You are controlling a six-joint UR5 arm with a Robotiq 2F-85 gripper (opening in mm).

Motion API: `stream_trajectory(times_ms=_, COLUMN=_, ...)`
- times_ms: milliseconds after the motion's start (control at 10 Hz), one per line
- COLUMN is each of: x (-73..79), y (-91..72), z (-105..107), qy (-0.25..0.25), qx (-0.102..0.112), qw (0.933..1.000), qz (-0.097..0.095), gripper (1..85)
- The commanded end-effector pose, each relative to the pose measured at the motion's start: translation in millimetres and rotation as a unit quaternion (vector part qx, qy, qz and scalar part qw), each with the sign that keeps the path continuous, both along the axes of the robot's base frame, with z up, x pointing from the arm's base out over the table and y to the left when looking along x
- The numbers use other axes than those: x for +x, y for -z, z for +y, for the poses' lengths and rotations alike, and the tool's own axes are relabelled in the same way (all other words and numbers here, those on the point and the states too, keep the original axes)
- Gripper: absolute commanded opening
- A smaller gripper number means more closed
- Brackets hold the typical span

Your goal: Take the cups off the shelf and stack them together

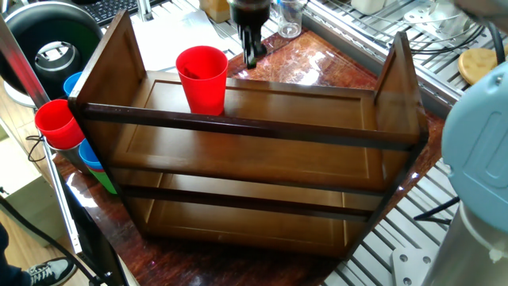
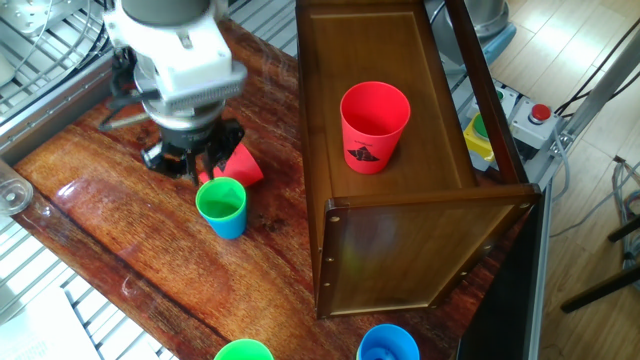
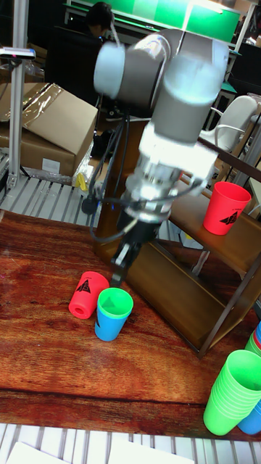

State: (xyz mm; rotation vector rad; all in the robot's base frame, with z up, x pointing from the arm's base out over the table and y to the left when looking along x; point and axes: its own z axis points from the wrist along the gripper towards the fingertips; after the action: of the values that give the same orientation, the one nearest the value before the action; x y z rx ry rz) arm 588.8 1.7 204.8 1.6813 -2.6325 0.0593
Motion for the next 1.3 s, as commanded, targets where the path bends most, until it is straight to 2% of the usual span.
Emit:
stream_trajectory(times_ms=0, x=-59.1, y=-83.5, z=25, qy=0.076, qx=0.015, qw=0.9954, qz=0.057, gripper=24.3)
stream_trajectory(times_ms=100, x=-76.6, y=-101.2, z=31, qy=0.114, qx=0.008, qw=0.9916, qz=0.06, gripper=24.0)
stream_trajectory(times_ms=200, x=-89.0, y=-109.5, z=32, qy=0.134, qx=-0.001, qw=0.9889, qz=0.063, gripper=22.7)
stream_trajectory(times_ms=300, x=-91.4, y=-111.3, z=33, qy=0.139, qx=0.002, qw=0.9884, qz=0.061, gripper=22.7)
stream_trajectory(times_ms=400, x=-92.3, y=-111.7, z=36, qy=0.152, qx=0.009, qw=0.9865, qz=0.061, gripper=18.7)
stream_trajectory(times_ms=500, x=-80.0, y=-110.6, z=28, qy=0.154, qx=-0.002, qw=0.9875, qz=0.035, gripper=1.7)
stream_trajectory(times_ms=600, x=-77.2, y=-110.2, z=38, qy=0.151, qx=0.018, qw=0.9878, qz=0.033, gripper=1.3)
stream_trajectory(times_ms=800, x=-51.8, y=-109.8, z=38, qy=0.106, qx=0.023, qw=0.994, qz=-0.015, gripper=1.3)
stream_trajectory(times_ms=900, x=-43.9, y=-110.2, z=41, qy=0.099, qx=0.032, qw=0.9942, qz=-0.029, gripper=1.3)
stream_trajectory(times_ms=1000, x=-45.5, y=-110.2, z=46, qy=0.109, qx=0.041, qw=0.9929, qz=-0.025, gripper=1.3)
stream_trajectory(times_ms=1100, x=-60.5, y=-110.4, z=57, qy=0.134, qx=0.058, qw=0.9893, qz=0.006, gripper=1.3)
stream_trajectory(times_ms=1200, x=-87.7, y=-118.8, z=72, qy=0.173, qx=0.071, qw=0.9805, qz=0.06, gripper=1.7)
